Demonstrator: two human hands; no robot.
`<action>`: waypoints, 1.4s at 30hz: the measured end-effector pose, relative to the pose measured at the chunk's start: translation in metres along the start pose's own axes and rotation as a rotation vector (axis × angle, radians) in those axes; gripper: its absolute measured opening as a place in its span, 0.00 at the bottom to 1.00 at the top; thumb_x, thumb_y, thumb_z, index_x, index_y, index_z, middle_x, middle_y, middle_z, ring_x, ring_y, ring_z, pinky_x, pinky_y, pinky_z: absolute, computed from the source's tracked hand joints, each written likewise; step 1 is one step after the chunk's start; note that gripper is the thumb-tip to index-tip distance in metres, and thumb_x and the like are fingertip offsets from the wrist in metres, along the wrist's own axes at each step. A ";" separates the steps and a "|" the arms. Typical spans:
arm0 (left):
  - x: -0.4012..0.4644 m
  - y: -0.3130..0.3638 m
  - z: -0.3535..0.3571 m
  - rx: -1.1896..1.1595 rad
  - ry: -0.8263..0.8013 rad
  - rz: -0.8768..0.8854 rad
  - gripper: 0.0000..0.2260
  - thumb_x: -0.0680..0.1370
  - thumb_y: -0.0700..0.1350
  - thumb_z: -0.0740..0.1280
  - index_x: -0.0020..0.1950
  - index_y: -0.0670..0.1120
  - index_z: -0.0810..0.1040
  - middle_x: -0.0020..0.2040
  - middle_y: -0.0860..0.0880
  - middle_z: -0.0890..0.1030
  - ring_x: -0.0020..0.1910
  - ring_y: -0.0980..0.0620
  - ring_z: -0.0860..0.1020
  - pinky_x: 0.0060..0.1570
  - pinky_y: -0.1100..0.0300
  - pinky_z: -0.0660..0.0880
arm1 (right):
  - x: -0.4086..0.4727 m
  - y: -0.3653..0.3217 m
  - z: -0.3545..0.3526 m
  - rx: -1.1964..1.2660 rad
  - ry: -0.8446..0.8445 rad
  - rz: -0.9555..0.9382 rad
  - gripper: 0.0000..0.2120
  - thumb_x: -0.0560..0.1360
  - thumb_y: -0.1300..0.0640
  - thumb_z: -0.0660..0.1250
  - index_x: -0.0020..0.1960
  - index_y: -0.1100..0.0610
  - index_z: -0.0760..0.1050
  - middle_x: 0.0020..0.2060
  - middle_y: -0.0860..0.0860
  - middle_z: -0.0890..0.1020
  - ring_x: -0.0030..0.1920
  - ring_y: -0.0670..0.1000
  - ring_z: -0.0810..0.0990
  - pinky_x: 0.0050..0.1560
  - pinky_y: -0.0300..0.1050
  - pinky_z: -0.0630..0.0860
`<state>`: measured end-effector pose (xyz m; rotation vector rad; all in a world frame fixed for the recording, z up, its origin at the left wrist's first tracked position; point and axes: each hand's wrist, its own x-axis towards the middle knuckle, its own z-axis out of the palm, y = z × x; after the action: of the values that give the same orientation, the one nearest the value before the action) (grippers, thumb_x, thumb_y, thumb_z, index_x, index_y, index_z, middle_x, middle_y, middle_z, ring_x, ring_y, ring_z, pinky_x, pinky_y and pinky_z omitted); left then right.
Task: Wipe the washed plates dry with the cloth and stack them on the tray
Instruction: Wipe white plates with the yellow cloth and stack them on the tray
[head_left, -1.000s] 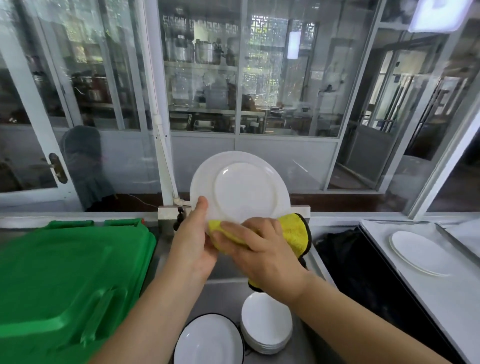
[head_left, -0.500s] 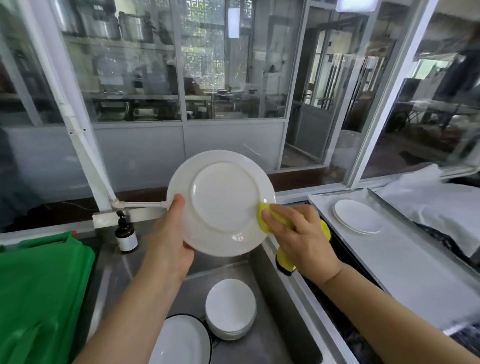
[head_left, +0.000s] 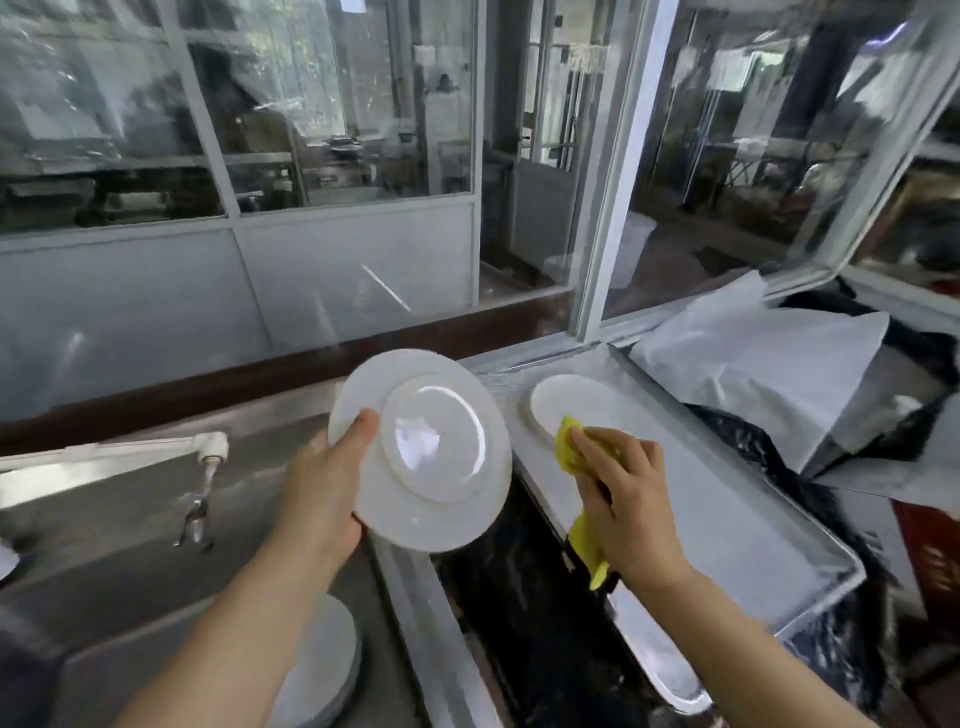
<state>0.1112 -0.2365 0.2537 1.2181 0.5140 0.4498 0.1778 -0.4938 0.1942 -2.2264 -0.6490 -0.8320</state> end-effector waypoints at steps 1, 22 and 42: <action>0.007 -0.011 0.026 0.038 -0.029 0.001 0.05 0.75 0.47 0.70 0.51 0.50 0.81 0.42 0.53 0.86 0.40 0.52 0.84 0.31 0.58 0.78 | 0.002 0.024 -0.005 0.010 -0.003 0.040 0.21 0.73 0.67 0.70 0.64 0.54 0.77 0.57 0.48 0.76 0.53 0.52 0.67 0.55 0.43 0.68; 0.136 -0.197 0.306 1.765 -0.660 0.886 0.27 0.51 0.44 0.85 0.49 0.45 0.85 0.41 0.48 0.85 0.37 0.51 0.84 0.21 0.62 0.74 | 0.042 0.257 -0.013 0.287 -0.017 0.533 0.23 0.73 0.68 0.69 0.59 0.43 0.74 0.55 0.40 0.75 0.59 0.44 0.70 0.58 0.27 0.62; 0.167 -0.279 0.331 2.014 -0.704 0.818 0.29 0.81 0.60 0.50 0.76 0.45 0.62 0.76 0.46 0.63 0.75 0.48 0.61 0.71 0.50 0.61 | 0.033 0.300 0.000 0.354 -0.038 0.657 0.23 0.73 0.67 0.69 0.59 0.43 0.75 0.55 0.40 0.75 0.60 0.46 0.72 0.61 0.46 0.68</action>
<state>0.4566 -0.4707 0.0505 3.3768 -0.4575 -0.0392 0.3907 -0.6834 0.0950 -1.9416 -0.0450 -0.3094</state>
